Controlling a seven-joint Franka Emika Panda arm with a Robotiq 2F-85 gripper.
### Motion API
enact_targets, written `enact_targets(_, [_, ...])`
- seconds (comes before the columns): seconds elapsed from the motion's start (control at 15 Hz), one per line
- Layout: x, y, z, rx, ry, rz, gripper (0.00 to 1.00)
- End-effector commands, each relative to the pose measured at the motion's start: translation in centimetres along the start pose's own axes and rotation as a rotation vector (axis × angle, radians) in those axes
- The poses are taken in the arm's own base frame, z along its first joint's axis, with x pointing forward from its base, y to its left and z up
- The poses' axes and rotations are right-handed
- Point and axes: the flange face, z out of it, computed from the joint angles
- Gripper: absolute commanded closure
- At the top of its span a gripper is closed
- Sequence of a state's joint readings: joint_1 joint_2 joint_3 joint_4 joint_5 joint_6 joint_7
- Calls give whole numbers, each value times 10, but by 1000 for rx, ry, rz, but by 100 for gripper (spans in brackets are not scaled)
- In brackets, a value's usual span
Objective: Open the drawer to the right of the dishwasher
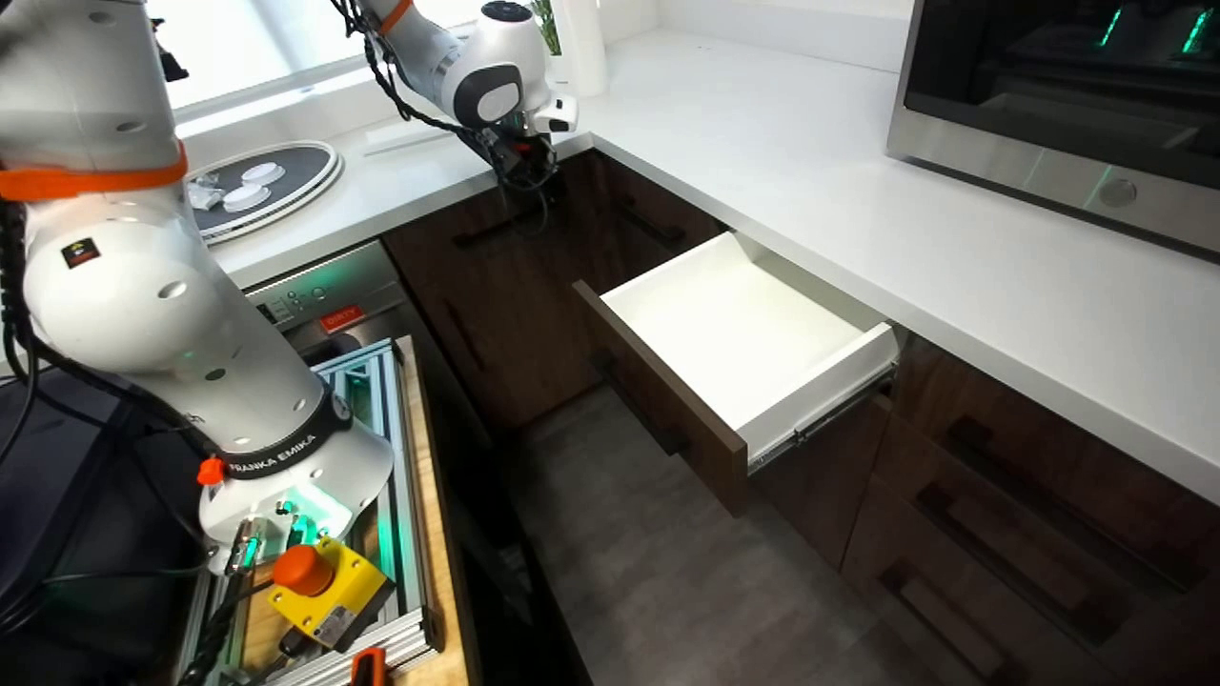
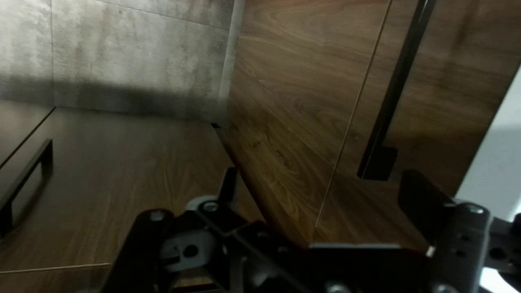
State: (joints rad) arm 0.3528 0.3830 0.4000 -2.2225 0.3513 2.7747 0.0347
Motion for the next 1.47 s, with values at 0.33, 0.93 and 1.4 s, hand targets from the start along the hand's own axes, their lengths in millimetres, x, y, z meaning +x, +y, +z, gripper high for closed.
enact_targets(0.33, [23, -23, 66, 108, -53, -25, 0])
enact_targets(0.93, [0, -36, 100, 134, -113, 38, 0])
enact_targets(1.4, [-2, -32, 126, 143, -144, 87, 0])
